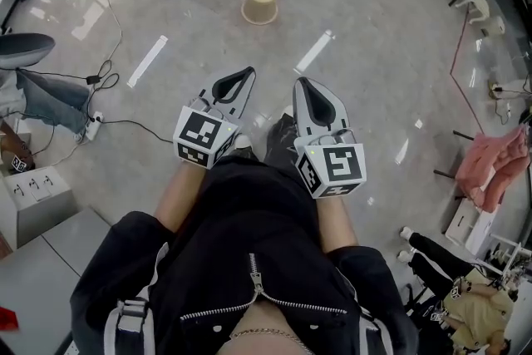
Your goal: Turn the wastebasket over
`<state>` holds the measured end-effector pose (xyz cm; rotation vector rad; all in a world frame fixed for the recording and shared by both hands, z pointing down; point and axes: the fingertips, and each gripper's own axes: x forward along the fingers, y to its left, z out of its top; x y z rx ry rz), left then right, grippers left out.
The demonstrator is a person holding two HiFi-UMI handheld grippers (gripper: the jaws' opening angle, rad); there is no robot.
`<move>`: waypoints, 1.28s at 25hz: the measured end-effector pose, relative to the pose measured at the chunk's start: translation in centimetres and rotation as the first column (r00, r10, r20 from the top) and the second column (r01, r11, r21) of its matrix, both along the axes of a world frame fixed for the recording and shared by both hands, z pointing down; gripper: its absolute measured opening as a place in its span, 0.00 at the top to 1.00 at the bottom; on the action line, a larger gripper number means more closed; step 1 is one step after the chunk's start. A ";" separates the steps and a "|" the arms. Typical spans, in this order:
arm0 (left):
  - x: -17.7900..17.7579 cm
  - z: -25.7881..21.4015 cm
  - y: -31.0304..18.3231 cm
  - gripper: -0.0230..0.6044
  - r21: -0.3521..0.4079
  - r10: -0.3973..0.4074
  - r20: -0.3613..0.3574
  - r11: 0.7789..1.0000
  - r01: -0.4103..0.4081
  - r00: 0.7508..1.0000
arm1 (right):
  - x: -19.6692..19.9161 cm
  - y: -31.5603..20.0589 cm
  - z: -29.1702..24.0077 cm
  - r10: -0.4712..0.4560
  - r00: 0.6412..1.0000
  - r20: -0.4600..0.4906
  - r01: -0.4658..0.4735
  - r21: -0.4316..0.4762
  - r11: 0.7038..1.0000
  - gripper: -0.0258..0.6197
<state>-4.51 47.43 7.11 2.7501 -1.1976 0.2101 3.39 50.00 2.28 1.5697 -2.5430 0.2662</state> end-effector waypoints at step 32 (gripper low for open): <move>2.5 1.0 -6.8 0.96 -0.056 -0.066 0.007 0.996 0.066 0.998 | 2.2 -7.0 1.4 -0.078 0.997 0.011 0.079 -0.073 0.994 0.94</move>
